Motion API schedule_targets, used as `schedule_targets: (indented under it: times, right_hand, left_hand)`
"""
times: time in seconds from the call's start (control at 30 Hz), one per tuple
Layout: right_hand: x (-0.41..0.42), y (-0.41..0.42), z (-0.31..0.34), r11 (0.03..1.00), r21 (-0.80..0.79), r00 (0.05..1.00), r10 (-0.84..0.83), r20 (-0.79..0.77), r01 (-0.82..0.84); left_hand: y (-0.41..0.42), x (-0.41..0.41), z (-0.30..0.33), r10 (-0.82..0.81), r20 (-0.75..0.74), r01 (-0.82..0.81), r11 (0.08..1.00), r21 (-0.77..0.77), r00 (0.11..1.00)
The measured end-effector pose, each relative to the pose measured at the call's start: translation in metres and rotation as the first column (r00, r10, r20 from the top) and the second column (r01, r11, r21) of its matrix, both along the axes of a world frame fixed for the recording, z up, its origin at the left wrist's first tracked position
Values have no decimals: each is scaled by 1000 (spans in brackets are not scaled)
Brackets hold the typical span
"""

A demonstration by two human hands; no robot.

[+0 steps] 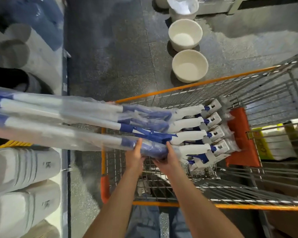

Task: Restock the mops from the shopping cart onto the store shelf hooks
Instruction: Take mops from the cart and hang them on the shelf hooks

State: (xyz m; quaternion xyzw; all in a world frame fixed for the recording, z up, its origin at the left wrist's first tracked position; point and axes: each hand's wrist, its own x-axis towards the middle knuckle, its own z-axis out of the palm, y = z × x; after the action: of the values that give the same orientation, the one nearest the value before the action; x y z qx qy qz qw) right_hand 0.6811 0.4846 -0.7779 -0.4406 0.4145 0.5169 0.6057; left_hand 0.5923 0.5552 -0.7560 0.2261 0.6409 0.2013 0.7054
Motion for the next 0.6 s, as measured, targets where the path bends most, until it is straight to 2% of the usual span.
schedule_targets:
  times: [0.1, 0.3, 0.6]
  right_hand:
    - [2, 4, -6, 994, 37, 994, -104, -13, 105]
    - [-7, 5, 12, 981, -63, 982, -178, 58, 181]
    - [-5, -15, 65, 984, -19, 935, -165, 314, 180]
  left_hand:
    - [2, -4, -5, -40, -11, 40, 999, 19, 999]
    - [-1, -10, -2, 4, 8, -4, 1000, -8, 1000]
    - [-16, -10, 49, -67, 233, 62, 998, 28, 970]
